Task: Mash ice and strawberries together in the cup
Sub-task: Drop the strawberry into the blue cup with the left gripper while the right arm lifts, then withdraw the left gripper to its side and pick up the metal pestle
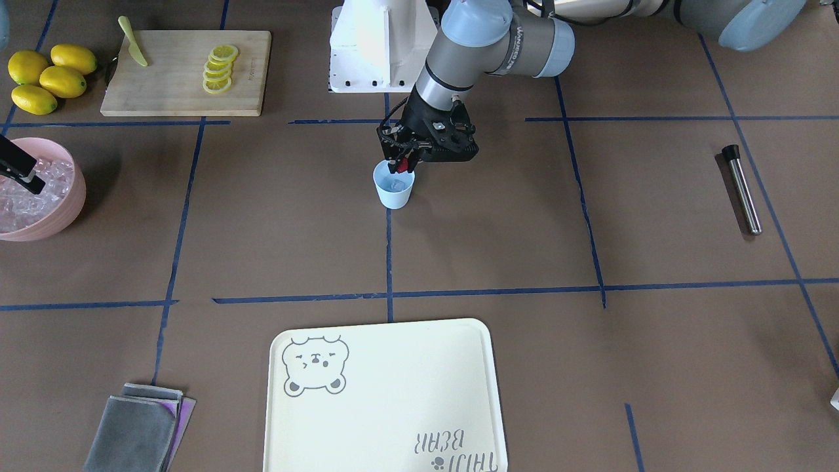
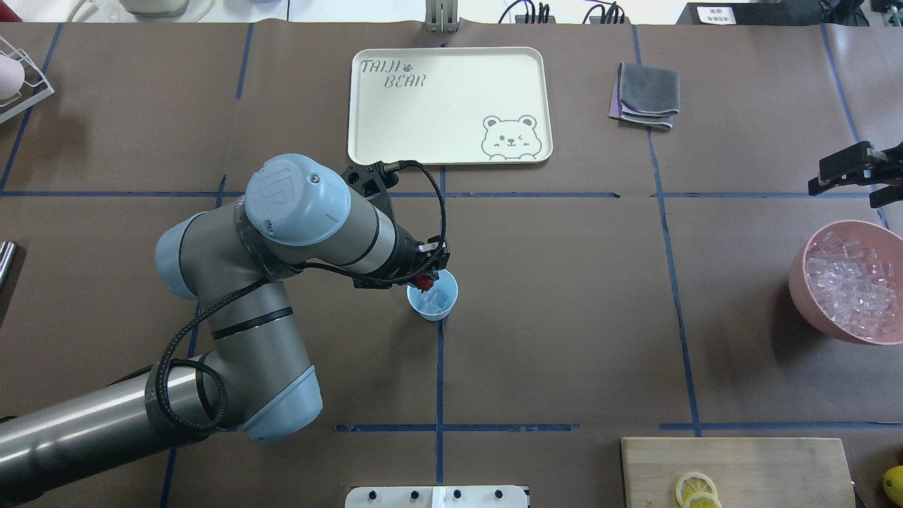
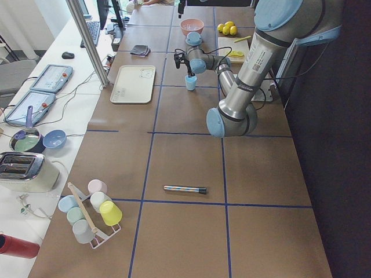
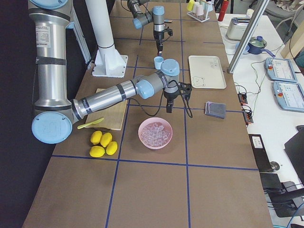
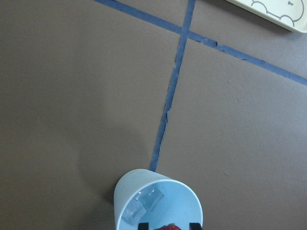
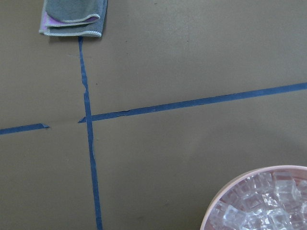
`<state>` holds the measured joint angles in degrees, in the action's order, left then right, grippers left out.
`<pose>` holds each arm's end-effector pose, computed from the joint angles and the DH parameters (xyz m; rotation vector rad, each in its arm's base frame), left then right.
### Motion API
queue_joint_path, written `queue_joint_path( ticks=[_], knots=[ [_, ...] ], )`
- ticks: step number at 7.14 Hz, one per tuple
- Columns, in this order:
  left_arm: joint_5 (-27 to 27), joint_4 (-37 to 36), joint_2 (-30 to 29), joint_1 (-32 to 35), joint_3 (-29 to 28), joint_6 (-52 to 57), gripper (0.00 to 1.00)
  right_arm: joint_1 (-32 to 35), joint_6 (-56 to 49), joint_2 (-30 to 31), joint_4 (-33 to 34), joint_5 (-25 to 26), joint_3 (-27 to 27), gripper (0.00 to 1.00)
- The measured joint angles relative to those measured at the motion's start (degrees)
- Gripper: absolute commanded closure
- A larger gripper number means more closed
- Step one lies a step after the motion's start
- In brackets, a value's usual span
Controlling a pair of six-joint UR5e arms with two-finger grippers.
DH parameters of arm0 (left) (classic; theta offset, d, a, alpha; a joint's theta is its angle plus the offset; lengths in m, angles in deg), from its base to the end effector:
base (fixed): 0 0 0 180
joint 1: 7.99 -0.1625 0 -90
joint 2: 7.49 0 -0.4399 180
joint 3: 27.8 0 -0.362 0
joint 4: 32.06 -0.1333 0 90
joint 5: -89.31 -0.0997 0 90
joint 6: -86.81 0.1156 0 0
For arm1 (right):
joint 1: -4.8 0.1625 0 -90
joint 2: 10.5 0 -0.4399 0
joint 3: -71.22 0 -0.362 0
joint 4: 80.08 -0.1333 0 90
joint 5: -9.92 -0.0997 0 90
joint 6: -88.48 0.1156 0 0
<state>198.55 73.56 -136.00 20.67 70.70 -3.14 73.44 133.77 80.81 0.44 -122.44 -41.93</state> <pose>0.5365 -0.4018 0.2036 -0.0238 1.1252 -0.2623 -0.1143 -0.4444 0.4888 0.0397 -0.8882 0.1879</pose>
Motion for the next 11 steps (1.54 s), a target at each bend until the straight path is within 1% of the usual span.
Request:
queue_joint_path(
  ticks=[1, 2, 5, 6, 7, 9, 10, 11],
  knots=[
    [-0.6, 0.0, 0.0, 0.0, -0.3, 0.0, 0.21, 0.0, 0.0, 0.1, 0.0, -0.1, 0.0, 0.01],
    [-1.0, 0.1, 0.0, 0.0, -0.4, 0.0, 0.19, 0.0, 0.1, 0.2, 0.0, -0.1, 0.0, 0.01],
    [-1.5, -0.1, 0.9, 0.2, 0.8, 0.0, 0.18, 0.0, 0.1, 0.4, 0.1, -0.1, 0.2, 0.01],
    [-1.3, -0.2, 3.2, 1.1, 2.7, 0.9, 0.18, 0.2, 0.0, 0.4, 0.1, -0.1, 0.2, 0.01],
    [-0.5, -0.5, 7.4, 2.9, 5.4, 4.7, 0.18, 0.6, -0.1, 0.7, 0.1, -0.1, 0.3, 0.01],
    [1.7, -0.9, 20.0, 7.6, 11.8, 18.8, 0.18, 0.9, -1.1, 1.3, 0.1, -0.2, 0.4, 0.01],
    [3.7, -0.7, 26.6, 11.7, 13.5, 27.7, 0.18, 1.3, -1.5, 1.4, 0.1, -0.2, 0.6, 0.01],
    [6.1, -0.5, 32.6, 16.7, 14.0, 37.4, 0.18, 2.2, -2.5, 1.8, 0.3, -0.2, 0.8, 0.01]
  ],
)
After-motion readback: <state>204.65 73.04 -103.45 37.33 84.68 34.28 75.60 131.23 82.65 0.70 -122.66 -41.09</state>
